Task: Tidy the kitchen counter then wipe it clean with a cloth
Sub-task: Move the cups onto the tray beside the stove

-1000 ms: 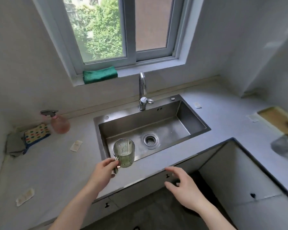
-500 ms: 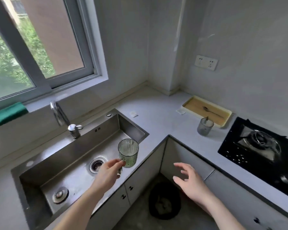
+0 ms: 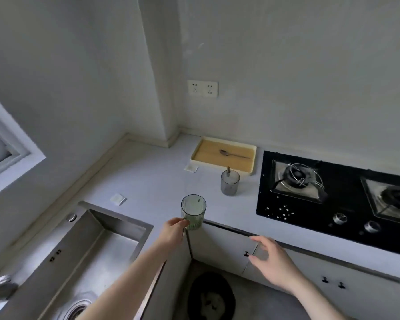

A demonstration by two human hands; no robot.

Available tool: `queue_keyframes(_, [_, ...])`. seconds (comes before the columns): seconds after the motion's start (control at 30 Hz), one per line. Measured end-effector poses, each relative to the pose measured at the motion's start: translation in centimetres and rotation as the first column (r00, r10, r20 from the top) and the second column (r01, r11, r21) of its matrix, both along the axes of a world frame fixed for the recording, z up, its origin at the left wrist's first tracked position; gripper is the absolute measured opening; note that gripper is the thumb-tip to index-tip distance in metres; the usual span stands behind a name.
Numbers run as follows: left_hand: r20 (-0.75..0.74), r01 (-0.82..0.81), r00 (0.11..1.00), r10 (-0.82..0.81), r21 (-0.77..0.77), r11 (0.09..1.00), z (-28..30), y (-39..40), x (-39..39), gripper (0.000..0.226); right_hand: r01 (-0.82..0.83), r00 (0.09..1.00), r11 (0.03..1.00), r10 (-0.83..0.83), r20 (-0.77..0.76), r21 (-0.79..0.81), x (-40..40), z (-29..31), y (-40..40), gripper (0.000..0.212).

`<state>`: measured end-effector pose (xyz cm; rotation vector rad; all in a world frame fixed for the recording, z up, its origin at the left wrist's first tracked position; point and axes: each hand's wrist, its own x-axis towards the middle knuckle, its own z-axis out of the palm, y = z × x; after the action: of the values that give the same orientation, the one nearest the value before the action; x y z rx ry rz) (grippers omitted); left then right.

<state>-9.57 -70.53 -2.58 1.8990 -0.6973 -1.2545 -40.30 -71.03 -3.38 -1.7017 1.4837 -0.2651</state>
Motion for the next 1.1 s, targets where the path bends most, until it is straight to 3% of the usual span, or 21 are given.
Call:
queue_keyframes(0.37, [-0.040, 0.216, 0.976, -0.213, 0.108, 0.970, -6.2, -17.6, 2.1, 0.030, 0.201, 0.976, 0.978, -0.195, -0.096, 0.054, 2.6, -0.5, -5.0, 0.057])
queue_keyframes(0.7, [-0.030, 0.324, 0.946, -0.323, 0.165, 0.932, -8.6, -22.9, 0.5, 0.034, 0.356, 0.929, 0.934, -0.352, -0.117, 0.022, 1.1, 1.2, -4.9, 0.057])
queue_keyframes(0.8, [0.073, 0.342, 0.931, -0.358, 0.170, 0.924, -8.8, -23.4, 0.1, 0.037, 0.383, 0.919, 0.924, -0.380, -0.107, 0.008, 0.2, 1.4, -4.5, 0.056])
queue_keyframes(0.93, [0.310, 0.307, 0.882, -0.354, 0.191, 0.932, -7.4, -21.5, -0.9, 0.062, 0.415, 0.906, 0.910, -0.415, -0.082, -0.017, -1.3, 1.7, -3.5, 0.055])
queue_keyframes(1.03, [0.508, 0.412, 0.789, -0.346, -0.020, 0.911, -4.5, -17.9, -3.4, 0.059, 0.431, 0.900, 0.902, -0.433, -0.057, -0.034, -3.1, 1.9, -2.3, 0.056])
queue_keyframes(1.1, [0.520, 0.532, 0.756, -0.398, -0.133, 0.836, -2.5, -16.0, -5.9, 0.047, 0.446, 0.893, 0.894, -0.448, -0.040, -0.045, -4.7, 1.9, -1.2, 0.056])
